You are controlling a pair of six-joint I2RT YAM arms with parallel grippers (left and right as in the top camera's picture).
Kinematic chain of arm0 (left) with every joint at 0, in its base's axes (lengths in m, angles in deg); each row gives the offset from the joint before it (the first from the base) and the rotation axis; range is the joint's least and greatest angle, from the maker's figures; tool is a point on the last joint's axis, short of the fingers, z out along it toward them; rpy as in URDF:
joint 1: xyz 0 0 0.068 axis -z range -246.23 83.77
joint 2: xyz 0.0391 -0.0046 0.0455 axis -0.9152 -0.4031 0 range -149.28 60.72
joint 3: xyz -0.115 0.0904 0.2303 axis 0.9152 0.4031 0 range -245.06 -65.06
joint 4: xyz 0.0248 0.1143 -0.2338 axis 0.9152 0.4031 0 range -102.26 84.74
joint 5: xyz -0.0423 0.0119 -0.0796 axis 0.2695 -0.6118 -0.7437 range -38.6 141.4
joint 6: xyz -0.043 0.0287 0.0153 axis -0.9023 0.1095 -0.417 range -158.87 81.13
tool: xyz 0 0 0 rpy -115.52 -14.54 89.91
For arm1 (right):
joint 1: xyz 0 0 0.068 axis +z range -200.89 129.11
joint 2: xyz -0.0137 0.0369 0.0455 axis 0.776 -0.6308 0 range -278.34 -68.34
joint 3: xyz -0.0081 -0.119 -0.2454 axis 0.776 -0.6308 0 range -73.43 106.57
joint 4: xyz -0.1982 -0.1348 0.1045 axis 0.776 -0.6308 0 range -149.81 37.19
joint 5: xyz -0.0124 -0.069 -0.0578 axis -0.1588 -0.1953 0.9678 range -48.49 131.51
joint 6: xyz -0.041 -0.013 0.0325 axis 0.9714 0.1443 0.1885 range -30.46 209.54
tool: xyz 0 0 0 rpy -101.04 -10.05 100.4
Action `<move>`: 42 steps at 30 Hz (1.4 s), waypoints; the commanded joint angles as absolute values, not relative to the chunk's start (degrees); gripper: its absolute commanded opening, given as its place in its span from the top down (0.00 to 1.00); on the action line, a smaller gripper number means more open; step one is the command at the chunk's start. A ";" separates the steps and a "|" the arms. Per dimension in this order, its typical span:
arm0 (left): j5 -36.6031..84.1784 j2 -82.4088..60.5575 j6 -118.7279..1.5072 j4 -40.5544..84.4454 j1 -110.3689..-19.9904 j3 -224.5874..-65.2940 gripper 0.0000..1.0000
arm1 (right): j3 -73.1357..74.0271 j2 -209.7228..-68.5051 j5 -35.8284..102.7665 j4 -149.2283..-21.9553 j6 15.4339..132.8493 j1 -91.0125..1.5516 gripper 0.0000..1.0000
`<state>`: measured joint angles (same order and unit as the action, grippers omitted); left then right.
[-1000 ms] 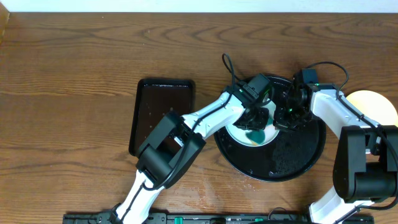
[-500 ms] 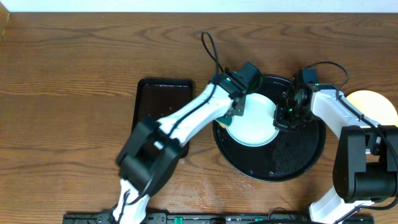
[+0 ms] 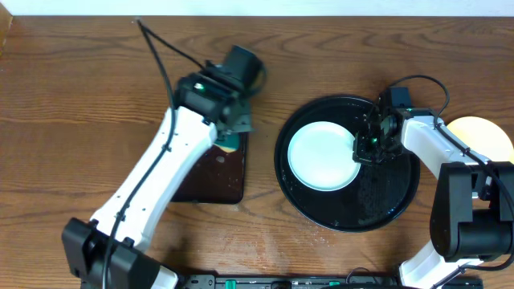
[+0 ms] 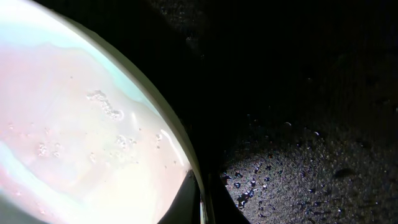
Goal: Clean dirty plates on tray and stack at the side
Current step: 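Return the sponge to the black sponge tray with the left gripper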
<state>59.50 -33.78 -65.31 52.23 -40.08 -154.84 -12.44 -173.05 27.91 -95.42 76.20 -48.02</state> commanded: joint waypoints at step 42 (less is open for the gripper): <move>42.85 -12.25 -62.93 41.63 -55.22 -134.19 0.18 | -13.01 -139.58 117.13 -106.17 77.00 5.62 0.99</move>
